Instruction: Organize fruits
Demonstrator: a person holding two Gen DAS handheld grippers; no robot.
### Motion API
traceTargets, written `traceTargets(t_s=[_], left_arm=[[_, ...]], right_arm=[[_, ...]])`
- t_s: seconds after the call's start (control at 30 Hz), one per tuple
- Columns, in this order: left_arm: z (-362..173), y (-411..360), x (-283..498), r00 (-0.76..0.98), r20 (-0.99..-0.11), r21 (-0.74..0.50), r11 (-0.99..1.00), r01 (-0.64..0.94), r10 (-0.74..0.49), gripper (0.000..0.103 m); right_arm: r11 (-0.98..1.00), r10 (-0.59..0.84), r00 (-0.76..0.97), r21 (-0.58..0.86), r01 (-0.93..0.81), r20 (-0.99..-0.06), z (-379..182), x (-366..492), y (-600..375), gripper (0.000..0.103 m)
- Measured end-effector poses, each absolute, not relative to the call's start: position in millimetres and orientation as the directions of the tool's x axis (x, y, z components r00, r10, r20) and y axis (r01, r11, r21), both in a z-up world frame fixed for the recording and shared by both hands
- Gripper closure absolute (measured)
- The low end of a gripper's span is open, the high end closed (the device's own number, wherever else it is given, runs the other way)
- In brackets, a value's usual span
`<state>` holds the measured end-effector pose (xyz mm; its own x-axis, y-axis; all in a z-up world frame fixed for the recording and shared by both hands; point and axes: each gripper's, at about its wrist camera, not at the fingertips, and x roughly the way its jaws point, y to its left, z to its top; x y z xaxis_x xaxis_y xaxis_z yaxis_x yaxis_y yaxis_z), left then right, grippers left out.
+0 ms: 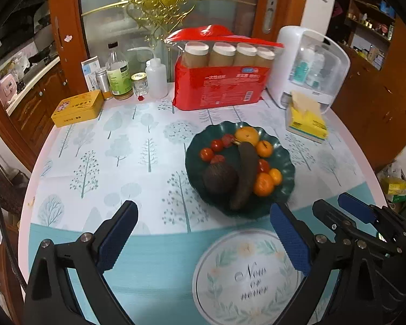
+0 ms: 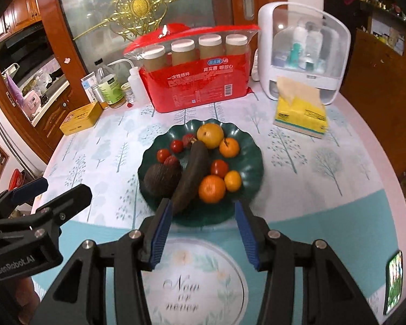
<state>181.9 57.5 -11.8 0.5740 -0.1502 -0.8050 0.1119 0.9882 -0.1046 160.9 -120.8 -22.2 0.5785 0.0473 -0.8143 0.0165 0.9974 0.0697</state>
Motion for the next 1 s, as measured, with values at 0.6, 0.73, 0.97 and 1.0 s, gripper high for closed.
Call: traceTargets(t_s=[0.6,0.73,0.97,1.0], left_arm=[[12.3,40.6,67.2,0.598,-0.800,-0.018,0.997,0.074,-0.059,0.005],[9.0,33.1,54.3,0.579,-0.814,-0.027,0.999,0.034,-0.041,0.005],[3.6,20.3,43.7,0.549,-0.836,-0.009,1.000,-0.004,-0.005,0.005],[4.2,19.0,41.5,0.550,-0.835,-0.004,1.000,-0.014,0.004,0.005]], right_arm=[[0.997,0.069,0.574,0.068,-0.023,-0.816,4.3,54.6,-124.6,0.050],[0.997,0.080,0.561,0.071,-0.039,-0.824,2.2,44.1,-131.2,0.050],[0.997,0.074,0.560,0.060,-0.043,-0.825,5.4,34.0,-146.4,0.050],[0.997,0.077,0.560,0.063,-0.044,-0.825,5.3,32.7,-147.9,0.050]])
